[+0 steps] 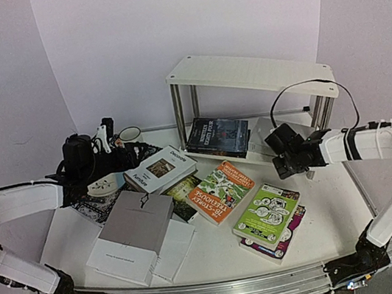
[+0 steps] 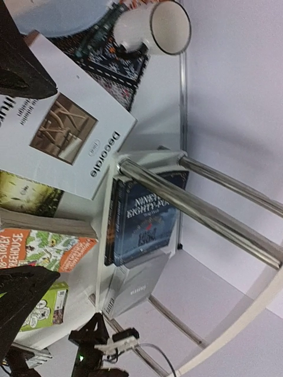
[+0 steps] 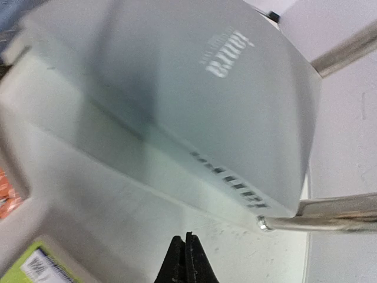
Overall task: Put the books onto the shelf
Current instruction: Adjust the book on the shelf, then pick up the book from the book pile.
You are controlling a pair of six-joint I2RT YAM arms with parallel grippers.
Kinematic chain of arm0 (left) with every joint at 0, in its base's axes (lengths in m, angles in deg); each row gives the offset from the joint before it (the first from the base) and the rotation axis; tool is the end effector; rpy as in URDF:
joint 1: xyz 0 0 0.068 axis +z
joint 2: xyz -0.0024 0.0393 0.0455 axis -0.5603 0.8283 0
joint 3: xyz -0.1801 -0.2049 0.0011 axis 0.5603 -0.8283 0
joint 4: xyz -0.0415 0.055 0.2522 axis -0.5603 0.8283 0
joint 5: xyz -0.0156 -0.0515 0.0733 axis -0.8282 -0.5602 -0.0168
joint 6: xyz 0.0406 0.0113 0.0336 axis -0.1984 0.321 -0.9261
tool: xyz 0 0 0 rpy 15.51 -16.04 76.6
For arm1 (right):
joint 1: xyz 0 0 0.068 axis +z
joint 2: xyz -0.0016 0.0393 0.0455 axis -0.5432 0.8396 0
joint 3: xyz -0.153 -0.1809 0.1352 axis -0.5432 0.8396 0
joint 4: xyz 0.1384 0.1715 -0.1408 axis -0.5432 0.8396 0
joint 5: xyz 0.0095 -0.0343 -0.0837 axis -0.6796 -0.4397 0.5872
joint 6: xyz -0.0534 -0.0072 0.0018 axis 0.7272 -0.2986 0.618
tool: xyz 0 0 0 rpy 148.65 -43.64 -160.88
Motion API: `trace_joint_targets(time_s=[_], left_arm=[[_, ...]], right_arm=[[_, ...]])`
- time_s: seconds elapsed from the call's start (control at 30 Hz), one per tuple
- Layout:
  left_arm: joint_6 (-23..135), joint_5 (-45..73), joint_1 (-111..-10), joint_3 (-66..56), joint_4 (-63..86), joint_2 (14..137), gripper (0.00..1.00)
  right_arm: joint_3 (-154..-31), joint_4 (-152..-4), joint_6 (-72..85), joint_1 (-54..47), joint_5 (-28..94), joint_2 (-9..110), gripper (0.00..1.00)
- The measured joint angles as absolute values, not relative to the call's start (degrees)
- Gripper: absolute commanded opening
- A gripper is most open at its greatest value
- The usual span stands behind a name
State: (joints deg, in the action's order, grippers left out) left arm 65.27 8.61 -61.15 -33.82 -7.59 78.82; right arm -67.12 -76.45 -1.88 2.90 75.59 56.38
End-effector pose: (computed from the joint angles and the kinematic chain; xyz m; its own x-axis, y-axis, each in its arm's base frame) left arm 0.2717 -0.1482 0.2525 -0.4310 -0.1663 -0.8869 0.5262 0.7522 -0.3967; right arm 0.2711 0.1700 0.2133 -0.5194 -0.1155 -0.8467 0.0237 0.9885 -0.1493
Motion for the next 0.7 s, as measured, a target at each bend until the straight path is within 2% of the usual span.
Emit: trace_joint_targets(time_s=[0.13, 0.3, 0.37, 0.4, 0.47, 0.53, 0.7], left_arm=[[64.8, 12.6, -61.1, -31.8, 6.7, 75.2, 1.00], [67.4, 13.4, -60.0, -30.9, 21.9, 72.9, 1.00], [69.3, 12.0, -58.8, -31.1, 25.9, 71.9, 1.00], [70.2, 11.2, -58.1, -31.4, 27.6, 71.3, 1.00], [72.5, 9.3, -56.2, -33.0, 29.9, 69.1, 1.00], [74.2, 7.7, -54.9, -34.6, 31.8, 66.5, 1.00], [77.7, 4.9, -54.3, -38.2, 37.2, 59.2, 1.00]], right_arm=[[-67.1, -76.4, -2.8, 12.1, 73.5, 55.2, 0.11], [-66.3, -80.2, 0.8, 22.1, 67.4, 54.9, 0.35], [-65.2, -83.2, 3.5, 25.3, 64.5, 54.4, 0.51], [-64.5, -84.7, 5.2, 27.0, 62.7, 54.1, 0.71], [-63.9, -87.6, 9.0, 30.1, 58.6, 53.7, 0.95], [-63.8, -90.1, 12.0, 32.4, 54.9, 53.5, 0.98], [-65.6, -93.3, 18.5, 36.1, 49.1, 54.5, 0.95]])
